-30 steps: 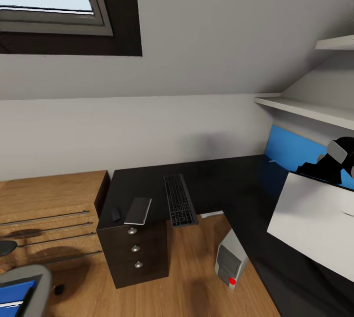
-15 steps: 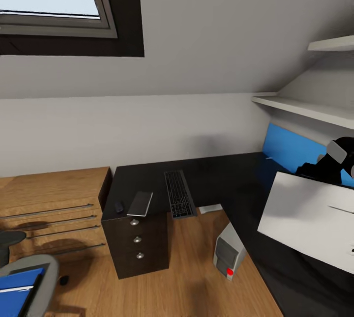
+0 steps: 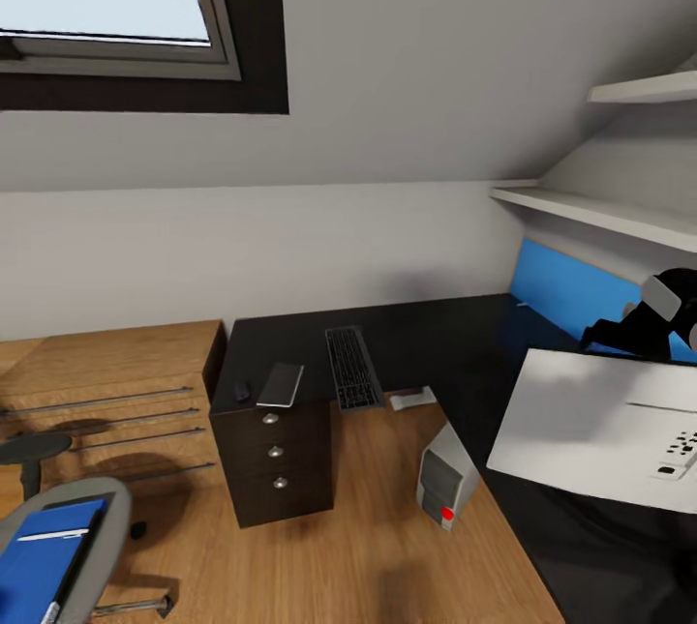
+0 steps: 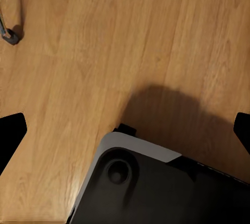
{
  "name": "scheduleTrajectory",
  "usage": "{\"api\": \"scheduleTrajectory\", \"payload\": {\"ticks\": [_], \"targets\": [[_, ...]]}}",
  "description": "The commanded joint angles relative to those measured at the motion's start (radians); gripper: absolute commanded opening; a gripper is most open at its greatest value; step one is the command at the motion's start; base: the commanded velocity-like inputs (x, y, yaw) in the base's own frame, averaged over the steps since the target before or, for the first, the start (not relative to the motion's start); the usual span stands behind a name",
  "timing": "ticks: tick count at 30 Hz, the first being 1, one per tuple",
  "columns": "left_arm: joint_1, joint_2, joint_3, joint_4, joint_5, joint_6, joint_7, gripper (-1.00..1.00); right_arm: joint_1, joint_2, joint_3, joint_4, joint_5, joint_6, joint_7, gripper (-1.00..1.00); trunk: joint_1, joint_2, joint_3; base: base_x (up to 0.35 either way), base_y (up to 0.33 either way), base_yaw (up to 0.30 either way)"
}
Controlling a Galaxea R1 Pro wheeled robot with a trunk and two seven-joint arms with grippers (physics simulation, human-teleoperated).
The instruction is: In the bedroom, organize the workspace by keeping the computer under the desk, ensuring the monitor is on the desk, placing the keyboard on the desk next to the monitor, placing the mouse on the desk next to the keyboard, moving the folder from the swivel chair onto the desk next to the mouse, stacking the notebook on top of the folder with the pen on top of the notebook, and positioning the swivel chair next to the desk.
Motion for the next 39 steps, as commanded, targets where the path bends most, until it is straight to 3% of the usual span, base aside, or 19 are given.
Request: {"api": "scheduleTrajectory", "payload": {"ticks": [1,10,23,35,39], "targets": [[-0.001,0.001,-0.008,-0.001,0.008,-0.004,0.007,1.0,-0.001,0.0,0.008,-0.002,-0.009,0.004,-0.005,1.0,0.0,-0.002,-0.002,-0.167,0.0,0.0],[-0.001,0.001,-0.008,-0.001,0.007,-0.004,0.007,1.0,-0.001,0.006,0.009,-0.015,-0.01,0.029,-0.003,1.0,0.0,-0.002,-0.002,-0.161,0.0,0.0],[-0.001,0.0,-0.009,-0.001,0.007,-0.003,0.007,1.0,-0.001,0.091,0.009,-0.056,-0.009,0.049,-0.003,1.0,0.0,-0.002,-0.002,-0.1,0.0,0.0],[-0.001,0.001,-0.009,-0.001,0.007,-0.004,0.007,1.0,-0.001,0.136,0.008,-0.053,-0.008,0.049,-0.003,1.0,0.0,-0.002,-0.002,-0.073,0.0,0.0],[-0.001,0.001,-0.009,-0.001,0.006,-0.003,0.007,1.0,-0.001,0.191,0.052,-0.052,-0.007,0.049,-0.003,1.0,0.0,-0.002,-0.002,-0.137,0.0,0.0]]}}
